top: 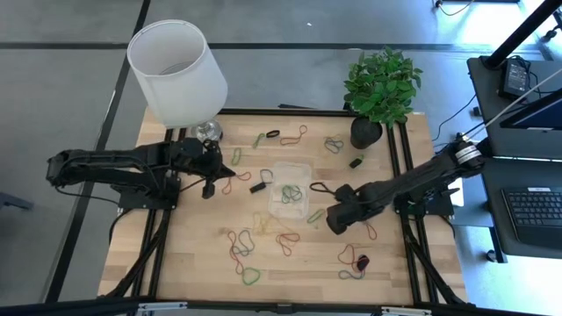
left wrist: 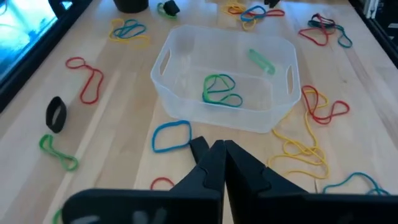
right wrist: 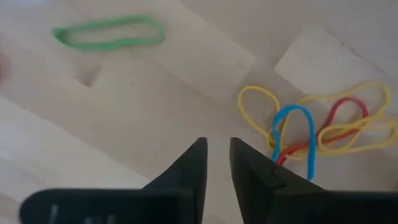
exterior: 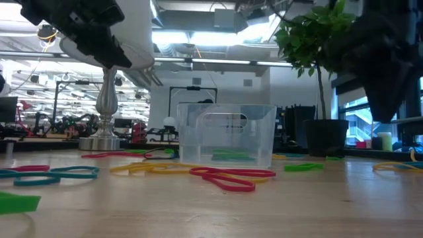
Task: Pick and place rubber bands into bin
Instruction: Put the yellow rubber band into the bin
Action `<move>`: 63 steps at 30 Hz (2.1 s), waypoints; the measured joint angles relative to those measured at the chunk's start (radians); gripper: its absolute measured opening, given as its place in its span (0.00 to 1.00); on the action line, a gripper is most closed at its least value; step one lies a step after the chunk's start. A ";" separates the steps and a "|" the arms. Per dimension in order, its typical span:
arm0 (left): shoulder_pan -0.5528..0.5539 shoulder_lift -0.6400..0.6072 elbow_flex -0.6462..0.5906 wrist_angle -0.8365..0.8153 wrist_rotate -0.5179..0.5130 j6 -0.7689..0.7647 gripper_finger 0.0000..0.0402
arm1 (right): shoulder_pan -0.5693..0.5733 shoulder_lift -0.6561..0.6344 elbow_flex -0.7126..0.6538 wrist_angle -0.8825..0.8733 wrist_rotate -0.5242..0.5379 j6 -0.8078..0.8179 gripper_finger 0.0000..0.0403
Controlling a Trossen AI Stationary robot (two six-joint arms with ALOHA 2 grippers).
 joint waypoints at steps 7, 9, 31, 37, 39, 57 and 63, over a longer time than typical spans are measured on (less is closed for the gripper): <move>0.000 0.000 0.000 0.001 0.006 -0.028 0.00 | -0.054 0.102 0.000 -0.001 -0.035 -0.158 0.29; 0.000 0.000 0.000 0.002 0.006 -0.045 0.00 | -0.075 0.122 0.000 -0.001 -0.036 -0.219 0.30; 0.000 0.000 0.000 0.013 -0.003 -0.214 0.01 | -0.192 0.281 0.004 -0.022 -0.147 -0.618 0.19; -0.001 0.000 0.000 0.053 -0.003 -0.255 0.01 | -0.192 0.279 0.002 -0.035 -0.178 -0.647 0.03; -0.001 0.000 0.000 0.066 -0.003 -0.255 0.00 | -0.192 0.275 0.001 -0.040 -0.186 -0.646 0.02; -0.001 0.000 0.000 0.077 -0.006 -0.254 0.01 | -0.076 -0.188 0.002 -0.163 -0.029 -0.205 0.00; -0.001 0.000 0.000 0.078 -0.008 -0.254 0.01 | 0.018 -0.395 0.002 -0.174 0.164 -0.038 0.00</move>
